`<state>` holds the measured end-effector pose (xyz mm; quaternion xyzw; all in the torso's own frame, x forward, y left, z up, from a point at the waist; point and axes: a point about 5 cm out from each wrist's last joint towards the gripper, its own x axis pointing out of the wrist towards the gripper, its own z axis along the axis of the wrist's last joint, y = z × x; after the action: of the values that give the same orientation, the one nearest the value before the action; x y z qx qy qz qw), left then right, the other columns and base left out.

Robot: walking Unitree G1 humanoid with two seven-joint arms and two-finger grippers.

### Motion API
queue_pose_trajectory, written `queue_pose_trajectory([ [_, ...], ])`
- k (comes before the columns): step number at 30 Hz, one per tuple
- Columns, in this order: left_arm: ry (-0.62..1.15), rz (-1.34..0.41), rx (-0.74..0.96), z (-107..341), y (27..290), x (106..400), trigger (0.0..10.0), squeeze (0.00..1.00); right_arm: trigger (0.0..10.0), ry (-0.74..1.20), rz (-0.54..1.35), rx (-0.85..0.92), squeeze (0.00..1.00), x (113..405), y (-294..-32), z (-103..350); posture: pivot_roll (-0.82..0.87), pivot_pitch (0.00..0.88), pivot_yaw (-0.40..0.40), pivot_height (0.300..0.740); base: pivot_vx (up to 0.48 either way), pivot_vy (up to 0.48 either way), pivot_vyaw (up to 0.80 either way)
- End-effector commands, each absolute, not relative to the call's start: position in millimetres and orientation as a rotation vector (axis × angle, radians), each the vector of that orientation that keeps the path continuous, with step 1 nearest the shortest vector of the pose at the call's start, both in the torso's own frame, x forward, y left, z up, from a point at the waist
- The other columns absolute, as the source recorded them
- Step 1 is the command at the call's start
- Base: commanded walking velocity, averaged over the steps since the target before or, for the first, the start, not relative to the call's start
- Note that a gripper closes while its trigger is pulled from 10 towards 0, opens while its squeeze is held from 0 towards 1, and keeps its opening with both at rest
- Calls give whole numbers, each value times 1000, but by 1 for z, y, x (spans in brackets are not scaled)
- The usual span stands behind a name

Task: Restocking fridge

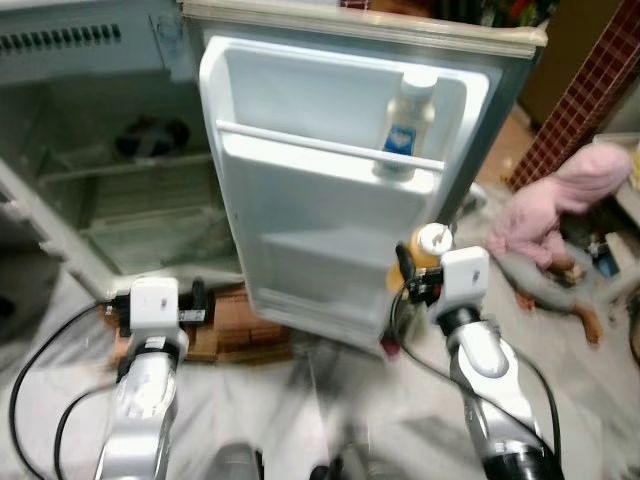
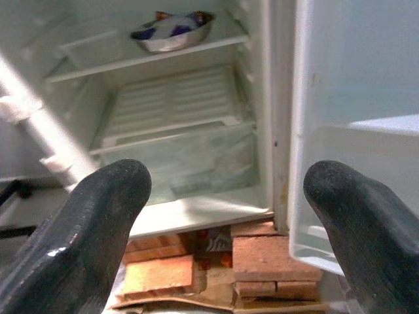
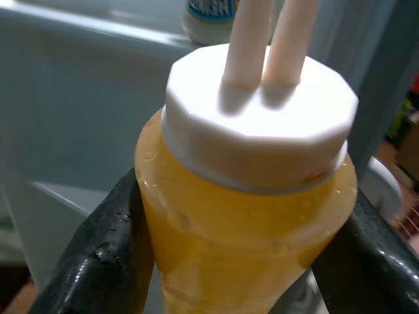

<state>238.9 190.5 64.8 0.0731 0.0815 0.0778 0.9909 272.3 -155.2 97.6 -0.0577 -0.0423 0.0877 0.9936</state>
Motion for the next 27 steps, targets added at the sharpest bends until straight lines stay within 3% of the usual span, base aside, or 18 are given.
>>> queue_pose_trajectory([
  [1,162,171,154,66,194,237,10000,0,10000,-110,179,-115,0,273,-155,103,85,114,-36,740,0,0,781],
  [9,151,168,149,68,194,238,10000,0,10000,-109,162,-108,0,273,-157,104,81,114,-36,740,0,0,82],
  [22,151,158,142,68,192,238,10000,0,10000,-110,154,-117,0,273,-159,104,78,113,-38,740,267,0,0],
  [27,148,139,133,67,190,238,10000,0,10000,-106,159,-110,0,272,-160,104,78,113,-39,740,0,0,0],
])
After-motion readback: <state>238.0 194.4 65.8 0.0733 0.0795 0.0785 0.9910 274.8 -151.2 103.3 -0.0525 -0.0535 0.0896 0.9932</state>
